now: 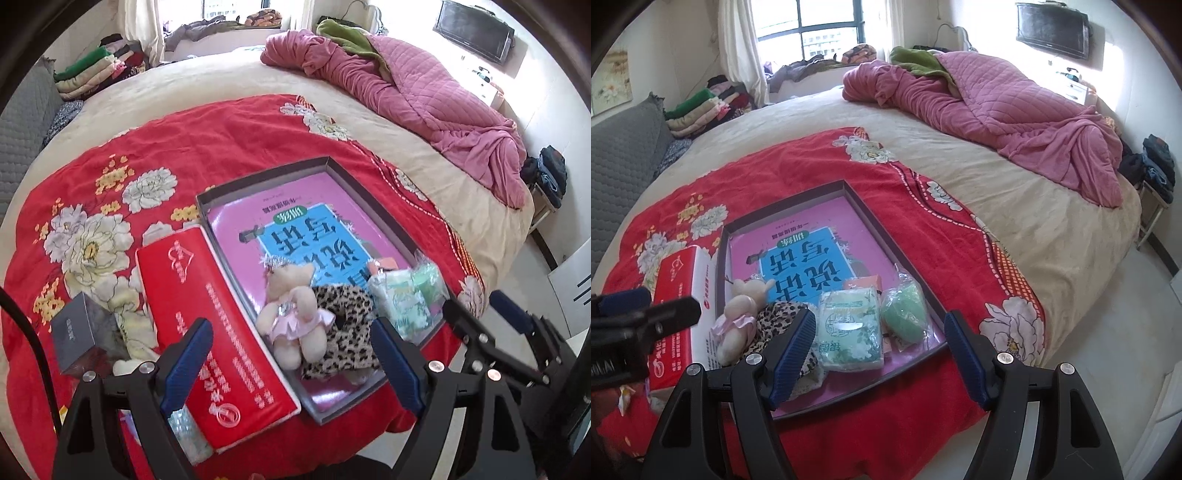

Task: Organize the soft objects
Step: 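Move both open grippers back toward the remaining pile of items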

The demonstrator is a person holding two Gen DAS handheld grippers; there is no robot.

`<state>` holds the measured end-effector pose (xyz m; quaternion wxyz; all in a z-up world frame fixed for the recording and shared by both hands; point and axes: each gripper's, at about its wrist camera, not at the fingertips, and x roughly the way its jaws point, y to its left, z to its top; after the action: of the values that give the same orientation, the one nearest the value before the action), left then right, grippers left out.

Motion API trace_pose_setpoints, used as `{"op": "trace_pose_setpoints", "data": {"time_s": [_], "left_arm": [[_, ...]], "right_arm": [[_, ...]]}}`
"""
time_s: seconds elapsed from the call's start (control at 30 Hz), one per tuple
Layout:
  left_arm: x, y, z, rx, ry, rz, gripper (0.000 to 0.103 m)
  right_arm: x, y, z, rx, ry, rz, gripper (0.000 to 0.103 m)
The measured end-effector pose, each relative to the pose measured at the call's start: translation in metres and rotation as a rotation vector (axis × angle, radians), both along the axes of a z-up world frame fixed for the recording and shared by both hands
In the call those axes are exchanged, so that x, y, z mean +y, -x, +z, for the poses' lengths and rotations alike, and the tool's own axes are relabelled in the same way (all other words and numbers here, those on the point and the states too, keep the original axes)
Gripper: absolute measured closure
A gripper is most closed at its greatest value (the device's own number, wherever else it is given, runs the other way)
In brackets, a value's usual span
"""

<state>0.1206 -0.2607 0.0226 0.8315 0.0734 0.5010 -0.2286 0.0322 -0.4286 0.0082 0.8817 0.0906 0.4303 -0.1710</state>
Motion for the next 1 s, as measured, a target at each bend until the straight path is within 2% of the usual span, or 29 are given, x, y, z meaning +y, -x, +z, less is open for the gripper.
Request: {"op": "trace_pose_setpoints", "data": {"time_s": [0.33,0.7,1.0], "left_arm": [[0.015,0.018,0.009,-0.018,0.006,-0.004,0.016],[0.048,0.038,0.017,-0.027,-0.005,0.045,0.016],[0.088,0.048,0.027,-0.046,-0.009,0.109,0.016]], "right_arm": [[0.006,0.012,0.021,-0.046,0.023,-0.004,0.029],[0.019,0.024,0.046,-0.108,0.029,-0.012,0.027],[0.05,0.028,0.07,-0.156,0.038,0.058,0.027]]}}
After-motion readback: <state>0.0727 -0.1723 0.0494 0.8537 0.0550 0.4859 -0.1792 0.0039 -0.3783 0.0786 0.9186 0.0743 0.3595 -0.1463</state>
